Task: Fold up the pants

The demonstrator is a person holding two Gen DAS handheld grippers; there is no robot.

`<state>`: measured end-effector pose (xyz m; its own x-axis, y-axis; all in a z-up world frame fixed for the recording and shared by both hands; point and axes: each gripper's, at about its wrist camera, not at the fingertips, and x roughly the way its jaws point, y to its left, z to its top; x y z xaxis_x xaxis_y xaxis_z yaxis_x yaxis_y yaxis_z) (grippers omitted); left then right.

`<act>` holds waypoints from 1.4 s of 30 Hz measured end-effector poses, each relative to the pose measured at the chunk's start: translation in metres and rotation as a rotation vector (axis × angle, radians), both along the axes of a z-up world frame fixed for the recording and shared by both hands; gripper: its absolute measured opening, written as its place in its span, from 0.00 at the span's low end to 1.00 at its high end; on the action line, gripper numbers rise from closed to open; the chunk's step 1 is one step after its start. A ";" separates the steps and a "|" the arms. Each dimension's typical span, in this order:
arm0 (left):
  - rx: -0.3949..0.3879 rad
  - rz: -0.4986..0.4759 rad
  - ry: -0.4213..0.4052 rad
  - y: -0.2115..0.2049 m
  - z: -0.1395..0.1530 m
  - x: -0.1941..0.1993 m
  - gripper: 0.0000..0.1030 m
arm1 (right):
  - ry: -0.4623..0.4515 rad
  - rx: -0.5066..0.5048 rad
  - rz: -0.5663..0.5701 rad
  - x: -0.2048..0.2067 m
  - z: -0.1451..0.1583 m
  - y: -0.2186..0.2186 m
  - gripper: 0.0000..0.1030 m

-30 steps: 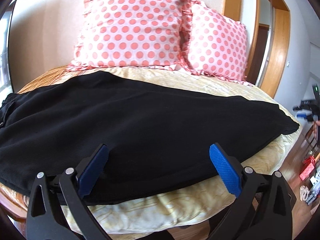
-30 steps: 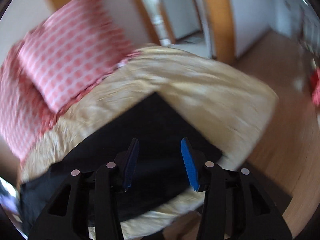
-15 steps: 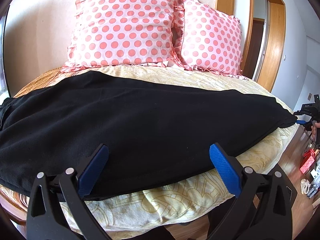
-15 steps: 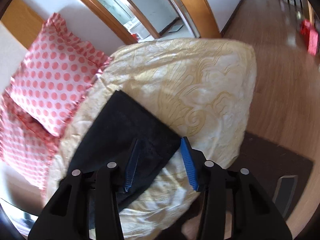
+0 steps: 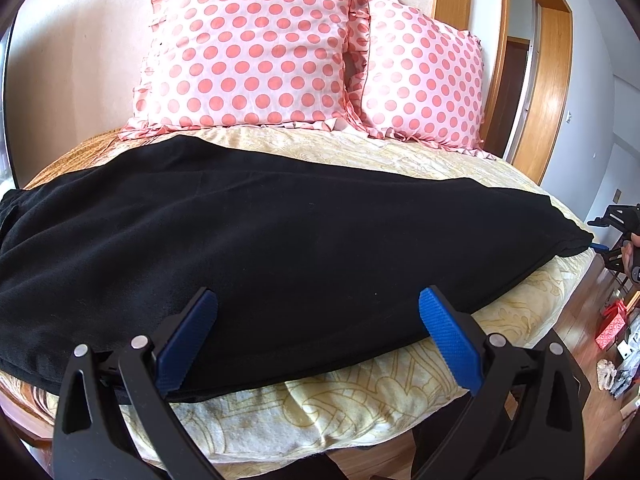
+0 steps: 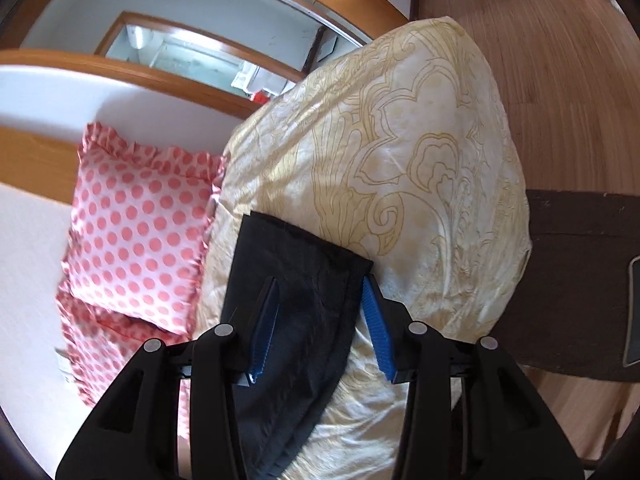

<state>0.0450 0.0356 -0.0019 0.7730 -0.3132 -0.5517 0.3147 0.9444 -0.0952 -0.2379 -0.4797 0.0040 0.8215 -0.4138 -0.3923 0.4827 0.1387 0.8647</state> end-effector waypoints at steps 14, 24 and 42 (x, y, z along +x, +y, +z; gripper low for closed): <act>-0.024 0.018 -0.042 0.010 0.008 -0.006 0.98 | -0.014 -0.257 0.091 0.028 0.022 0.017 0.14; -0.090 0.079 -0.026 0.026 0.014 -0.008 0.98 | -0.133 -0.595 0.621 0.180 0.113 0.155 0.14; -0.127 0.238 -0.047 0.074 0.024 -0.019 0.98 | 0.050 -0.674 1.208 0.334 0.033 0.350 0.14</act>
